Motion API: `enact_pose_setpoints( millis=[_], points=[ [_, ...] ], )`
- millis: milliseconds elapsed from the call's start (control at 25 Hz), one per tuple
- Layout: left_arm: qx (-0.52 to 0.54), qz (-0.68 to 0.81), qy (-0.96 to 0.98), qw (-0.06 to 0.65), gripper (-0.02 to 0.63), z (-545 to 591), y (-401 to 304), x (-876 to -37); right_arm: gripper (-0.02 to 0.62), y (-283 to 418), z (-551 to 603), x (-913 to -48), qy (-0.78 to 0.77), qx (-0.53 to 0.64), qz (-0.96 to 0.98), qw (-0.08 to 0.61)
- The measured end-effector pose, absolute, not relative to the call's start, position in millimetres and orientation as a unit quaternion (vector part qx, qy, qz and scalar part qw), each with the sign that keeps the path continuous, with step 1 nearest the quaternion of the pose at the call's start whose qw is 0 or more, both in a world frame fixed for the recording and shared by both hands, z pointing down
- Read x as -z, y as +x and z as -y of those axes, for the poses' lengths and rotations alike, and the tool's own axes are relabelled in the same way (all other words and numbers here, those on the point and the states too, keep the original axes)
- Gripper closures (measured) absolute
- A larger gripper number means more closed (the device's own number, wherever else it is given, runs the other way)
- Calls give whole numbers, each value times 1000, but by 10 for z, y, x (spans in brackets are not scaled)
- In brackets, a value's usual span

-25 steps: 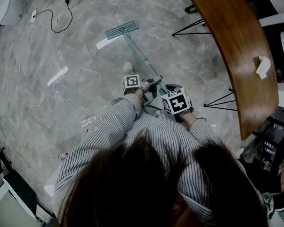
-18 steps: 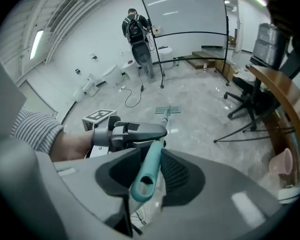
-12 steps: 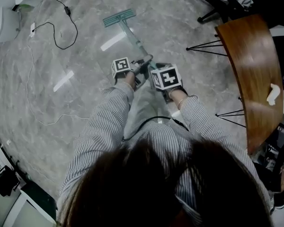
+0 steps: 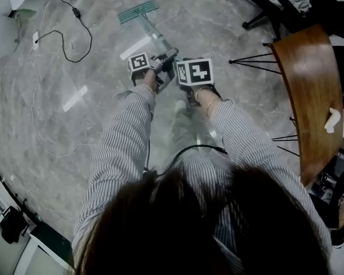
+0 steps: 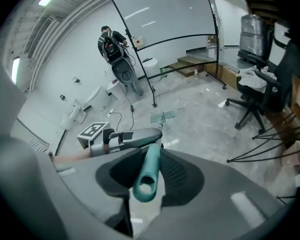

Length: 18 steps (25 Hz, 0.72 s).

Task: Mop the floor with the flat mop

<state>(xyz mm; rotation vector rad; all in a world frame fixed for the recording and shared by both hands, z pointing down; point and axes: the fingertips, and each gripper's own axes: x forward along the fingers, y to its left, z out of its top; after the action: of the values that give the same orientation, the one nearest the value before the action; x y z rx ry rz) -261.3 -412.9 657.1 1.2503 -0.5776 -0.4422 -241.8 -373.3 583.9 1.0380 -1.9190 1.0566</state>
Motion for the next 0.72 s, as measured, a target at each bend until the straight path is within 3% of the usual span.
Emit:
enact_pose_setpoints(
  millis=[720],
  points=[
    [185,264,561,763,419,3835,-2305,-6626,482,-2111,3452,-5890,391,-409,742,359]
  ],
)
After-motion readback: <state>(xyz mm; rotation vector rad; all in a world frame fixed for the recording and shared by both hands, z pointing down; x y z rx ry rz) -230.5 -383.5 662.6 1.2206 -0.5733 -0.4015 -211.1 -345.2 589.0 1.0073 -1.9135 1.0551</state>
